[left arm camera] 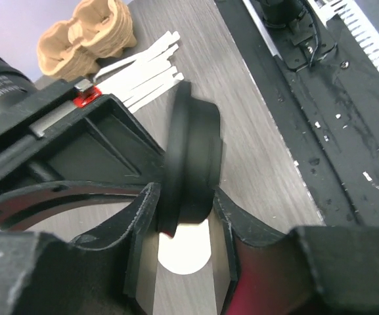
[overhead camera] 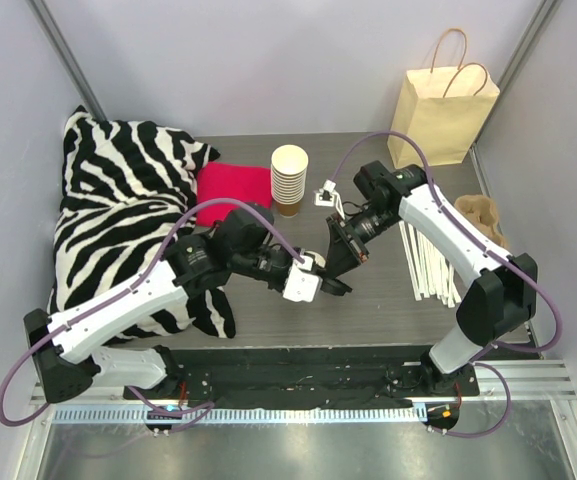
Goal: Pack the takeout coffee
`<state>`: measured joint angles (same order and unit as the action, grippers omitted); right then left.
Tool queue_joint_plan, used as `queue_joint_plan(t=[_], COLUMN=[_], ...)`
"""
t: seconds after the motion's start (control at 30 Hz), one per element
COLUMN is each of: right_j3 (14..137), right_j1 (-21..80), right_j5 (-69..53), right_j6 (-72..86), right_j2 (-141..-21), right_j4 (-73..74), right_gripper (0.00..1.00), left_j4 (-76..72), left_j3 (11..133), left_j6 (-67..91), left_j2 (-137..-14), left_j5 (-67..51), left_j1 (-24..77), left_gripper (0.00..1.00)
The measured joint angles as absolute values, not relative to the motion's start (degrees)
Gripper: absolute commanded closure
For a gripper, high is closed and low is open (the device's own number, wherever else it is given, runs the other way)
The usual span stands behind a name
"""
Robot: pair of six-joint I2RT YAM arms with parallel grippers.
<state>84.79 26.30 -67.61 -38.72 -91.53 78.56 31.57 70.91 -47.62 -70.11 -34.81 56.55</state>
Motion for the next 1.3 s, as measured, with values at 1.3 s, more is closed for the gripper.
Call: queue_joint_plan(t=[1.3], right_j3=[87.4], right_j1=[30.0], right_j5=[-37.4], right_j6=[-36.1], right_j2=[-65.9], right_j4=[52.5], right_gripper=[0.48], left_j4=[13.6], left_j3=[69.4], left_j6=[32.9], left_j2=[-78.5], left_j5=[-51.4], left_j1=[39.9], left_gripper=[1.0])
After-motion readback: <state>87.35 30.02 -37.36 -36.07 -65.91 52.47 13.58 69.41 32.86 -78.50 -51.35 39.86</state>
